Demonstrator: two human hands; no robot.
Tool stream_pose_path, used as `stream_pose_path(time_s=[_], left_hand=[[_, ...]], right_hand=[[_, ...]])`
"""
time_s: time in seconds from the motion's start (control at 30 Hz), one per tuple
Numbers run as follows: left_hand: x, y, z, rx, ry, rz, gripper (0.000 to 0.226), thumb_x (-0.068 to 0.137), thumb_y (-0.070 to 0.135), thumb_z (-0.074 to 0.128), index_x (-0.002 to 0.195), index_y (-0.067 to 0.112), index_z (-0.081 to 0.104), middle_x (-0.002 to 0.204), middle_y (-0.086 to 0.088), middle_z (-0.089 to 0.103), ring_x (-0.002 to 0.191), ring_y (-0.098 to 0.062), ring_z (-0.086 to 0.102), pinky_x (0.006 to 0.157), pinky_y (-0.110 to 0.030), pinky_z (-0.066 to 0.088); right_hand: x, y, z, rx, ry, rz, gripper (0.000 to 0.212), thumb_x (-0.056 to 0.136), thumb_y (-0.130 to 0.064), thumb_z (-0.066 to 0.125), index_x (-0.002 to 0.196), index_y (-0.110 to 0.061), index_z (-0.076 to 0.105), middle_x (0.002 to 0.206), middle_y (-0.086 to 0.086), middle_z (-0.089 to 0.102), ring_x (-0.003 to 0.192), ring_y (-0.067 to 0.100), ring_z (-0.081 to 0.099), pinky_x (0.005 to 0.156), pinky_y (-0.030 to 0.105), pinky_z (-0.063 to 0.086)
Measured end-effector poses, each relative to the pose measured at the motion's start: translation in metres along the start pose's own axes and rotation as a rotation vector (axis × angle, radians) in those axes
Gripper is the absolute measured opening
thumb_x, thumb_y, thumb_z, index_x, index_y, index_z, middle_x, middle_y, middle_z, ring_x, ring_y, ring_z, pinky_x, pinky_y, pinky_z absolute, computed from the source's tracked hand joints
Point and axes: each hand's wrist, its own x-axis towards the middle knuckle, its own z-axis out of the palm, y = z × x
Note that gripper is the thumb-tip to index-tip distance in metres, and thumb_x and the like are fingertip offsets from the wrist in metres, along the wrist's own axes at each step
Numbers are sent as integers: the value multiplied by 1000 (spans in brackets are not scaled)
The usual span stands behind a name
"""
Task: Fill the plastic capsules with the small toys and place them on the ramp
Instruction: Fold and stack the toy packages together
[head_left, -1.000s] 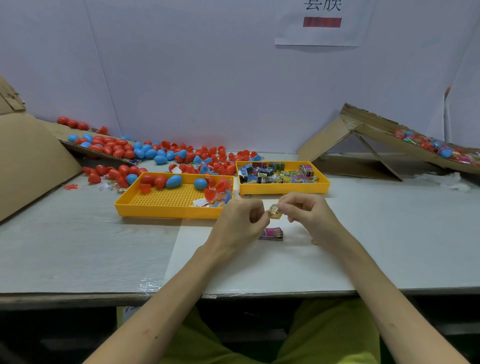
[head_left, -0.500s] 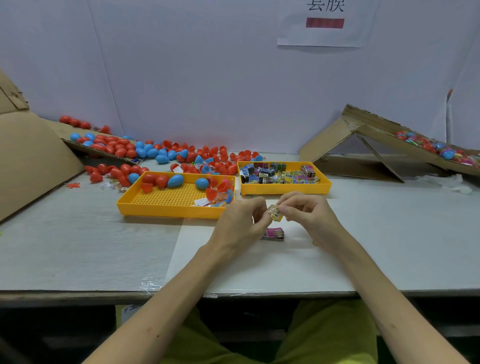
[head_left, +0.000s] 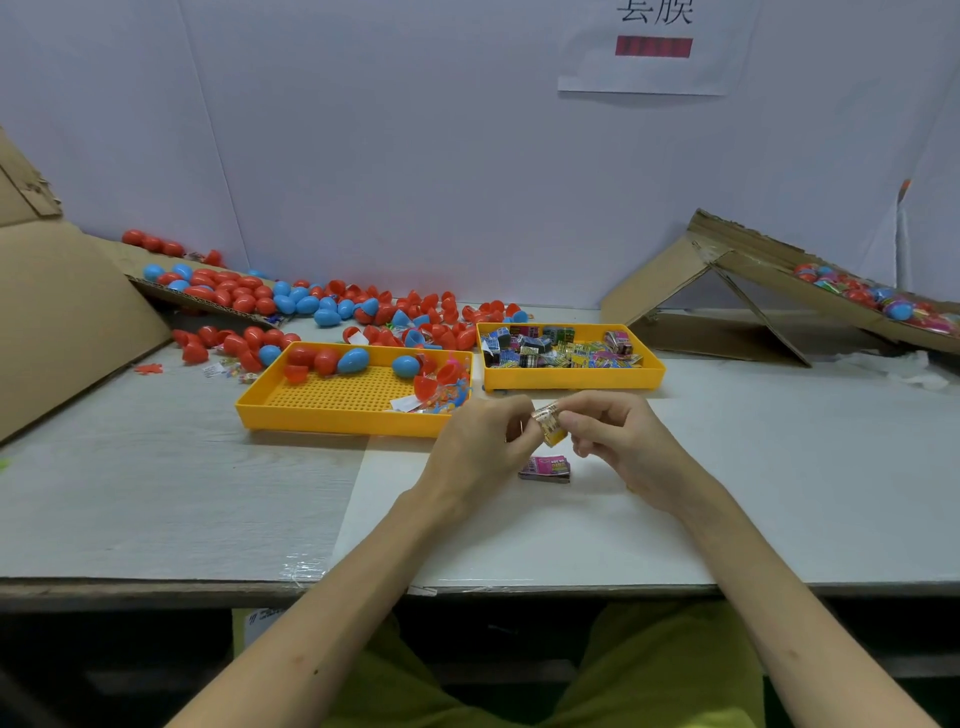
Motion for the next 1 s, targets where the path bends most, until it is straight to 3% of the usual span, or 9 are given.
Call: stream_pose_path(time_s=[0.2,0.37,0.53,0.63,0.7,0.77,0.87,1.0], left_hand=[[1,1,0,55,53,13,19,95,18,63,80,9,70,56,2,53,49,-12,45,48,-19,29],[-1,-2,-1,-13,1,36,18,93,16,67,76,10,69,50,9,47,45,-8,42,49,-13,28],[2,0,-16,-129,-209,-10,10,95,22,67,105,19,69,68,8,64,54,-5,51,54,-15,38],[7,-7,-46,-241,-194,-82,11,97,22,64,99,32,67,78,11,70,67,1,59,57,-11,44],[16,-20,-74,-148,-89,-109,17,96,19,64,91,36,67,88,17,68,78,6,61,60,-8,45],[28,-45,-99,82,4,-194,13,95,17,66,100,29,70,102,11,68,88,-2,62,64,-12,47],[45,-91,-122,502,26,-346,29,93,17,68,122,12,66,123,-10,65,107,-27,62,82,-38,54],[58,-120,-123,675,-76,-349,26,91,30,71,111,13,69,108,-12,70,96,-26,63,72,-36,51]], right_hand=[[1,-1,2,-25,41,34,21,82,-27,68,93,-11,77,70,1,64,61,12,46,60,20,46],[-1,-3,1,-21,16,13,16,80,-26,70,87,-15,79,69,0,66,58,9,47,54,18,42],[1,-1,0,-46,145,-1,11,85,-20,69,88,-14,78,67,2,66,56,10,47,52,19,42],[2,-1,-3,-43,262,-32,14,82,-26,71,88,-16,78,67,3,64,55,12,46,52,20,42],[2,-1,-4,-39,274,-37,16,80,-31,71,89,-19,78,66,3,63,54,10,46,53,21,43],[3,-1,-4,-42,273,-34,9,86,-25,70,88,-21,78,66,4,62,54,10,47,54,22,44],[4,0,-4,-38,287,-27,11,90,-17,69,88,-21,78,73,10,63,55,10,48,55,23,44],[4,0,-4,-37,289,5,12,91,-15,68,88,-23,77,70,4,65,54,9,50,54,18,46]])
